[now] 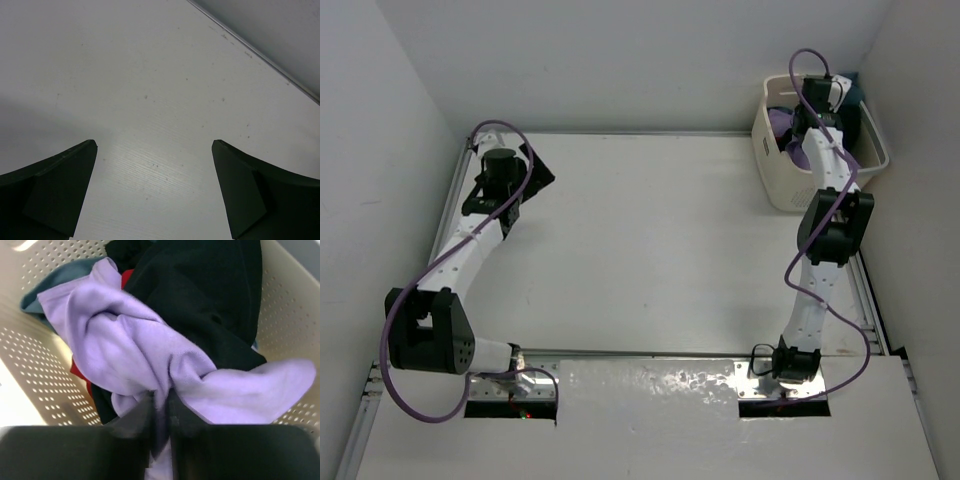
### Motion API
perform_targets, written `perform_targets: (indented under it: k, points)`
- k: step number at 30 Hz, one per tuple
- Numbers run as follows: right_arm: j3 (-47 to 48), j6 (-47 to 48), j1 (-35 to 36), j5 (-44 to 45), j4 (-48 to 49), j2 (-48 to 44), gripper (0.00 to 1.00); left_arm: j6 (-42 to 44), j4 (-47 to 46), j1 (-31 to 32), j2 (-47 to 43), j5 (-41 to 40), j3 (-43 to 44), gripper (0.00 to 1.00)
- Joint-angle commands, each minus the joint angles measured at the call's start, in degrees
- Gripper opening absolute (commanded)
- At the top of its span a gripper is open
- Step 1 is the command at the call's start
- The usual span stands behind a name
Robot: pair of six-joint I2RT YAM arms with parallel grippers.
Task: Fold and stack the t-shirts
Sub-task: Grab crumpled tshirt from bin with the right arm, then move the tshirt to the center of the board
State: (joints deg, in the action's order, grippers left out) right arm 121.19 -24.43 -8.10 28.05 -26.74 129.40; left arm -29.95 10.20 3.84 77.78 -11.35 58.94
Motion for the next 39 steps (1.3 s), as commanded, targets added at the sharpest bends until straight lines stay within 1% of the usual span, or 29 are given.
perform_targets:
  k: [1, 2, 7, 12, 13, 14, 17, 19, 21, 22, 23, 24, 25, 27, 29, 30, 34, 35, 36, 37, 39]
  points:
    - [1.7, -0.3, 0.4, -3.0, 2.6, -1.7, 0.05, 0.9, -2.1, 0.5, -0.5, 0.1, 3.0, 1.00]
    - [2.0, 0.1, 0.4, -3.2, 2.7, -2.3, 0.00, 1.0, -2.1, 0.5, -0.5, 0.5, 3.1, 1.00]
    - [2.2, 3.9, 0.4, -4.7, 3.8, -8.7, 0.00, 1.0, -1.8, 0.5, -0.7, 1.4, 3.5, 1.00]
    - [1.2, 8.3, 0.8, -12.2, 10.3, -16.1, 0.00, 1.1, -2.0, 0.5, -1.6, 3.4, 3.6, 1.00]
    - [1.7, 9.5, 1.1, -13.9, 11.3, -18.5, 0.00, 1.0, -2.0, 0.5, -2.0, 3.7, 3.6, 1.00]
    - [2.1, 9.6, 1.2, -16.9, 12.8, -19.4, 0.00, 1.0, -2.1, 0.5, -2.4, 4.0, 3.6, 1.00]
    - [5.1, 10.8, 1.8, -21.4, 16.0, -22.1, 0.00, 1.2, -2.3, 0.5, -3.7, 4.8, 3.5, 1.00]
    - [8.4, 9.1, 1.9, -24.7, 17.3, -22.6, 0.00, 1.2, -2.5, 0.5, -4.8, 5.3, 3.3, 1.00]
    - [10.2, 6.7, 2.0, -32.8, 18.9, -23.2, 0.00, 1.3, -2.6, 0.5, -5.6, 5.4, 3.0, 1.00]
    - [9.9, 4.1, 2.1, -35.6, 22.5, -23.8, 0.00, 1.3, -2.8, 0.5, -6.3, 5.4, 2.9, 1.00]
    - [9.5, 2.4, 2.3, -37.7, 24.4, -25.0, 0.00, 1.3, -2.7, 0.5, -6.6, 5.4, 3.0, 1.00]
    - [9.2, -1.4, 2.7, -40.9, 26.1, -25.4, 0.00, 1.4, -2.6, 0.4, -6.9, 5.6, 3.0, 1.00]
    - [9.4, -2.5, 3.1, -42.1, 29.8, -25.7, 0.00, 1.5, -2.6, 0.5, -7.5, 5.7, 3.0, 1.00]
    - [11.9, -3.3, 4.9, -42.1, 31.1, -26.0, 0.00, 1.8, -2.4, 0.5, -8.2, 6.0, 3.0, 1.00]
    - [14.1, -0.3, 6.3, -38.6, 30.6, -26.0, 0.00, 1.9, -1.9, 0.5, -9.0, 5.9, 3.2, 1.00]
    - [14.3, -0.4, 6.7, -37.3, 31.3, -26.3, 0.00, 2.1, -1.6, 0.5, -9.2, 5.7, 3.3, 1.00]
    - [14.0, -2.1, 7.7, -41.1, 36.4, -27.2, 0.00, 2.7, -1.3, 0.5, -11.1, 5.3, 3.2, 1.00]
    - [13.8, -1.9, 9.3, -40.2, 36.8, -27.4, 0.00, 2.7, -1.1, 0.5, -11.2, 4.9, 3.3, 1.00]
    - [13.6, -1.5, 9.5, -39.1, 37.5, -27.6, 0.00, 2.8, -1.0, 0.5, -11.5, 4.9, 3.2, 1.00]
    - [13.3, -1.5, 9.7, -38.6, 40.9, -27.7, 0.00, 2.7, -0.9, 0.5, -11.8, 4.9, 3.0, 1.00]
    - [14.9, -4.5, 10.1, -36.9, 44.0, -26.7, 0.00, 2.6, -1.0, 0.5, -12.2, 4.9, 2.4, 1.00]
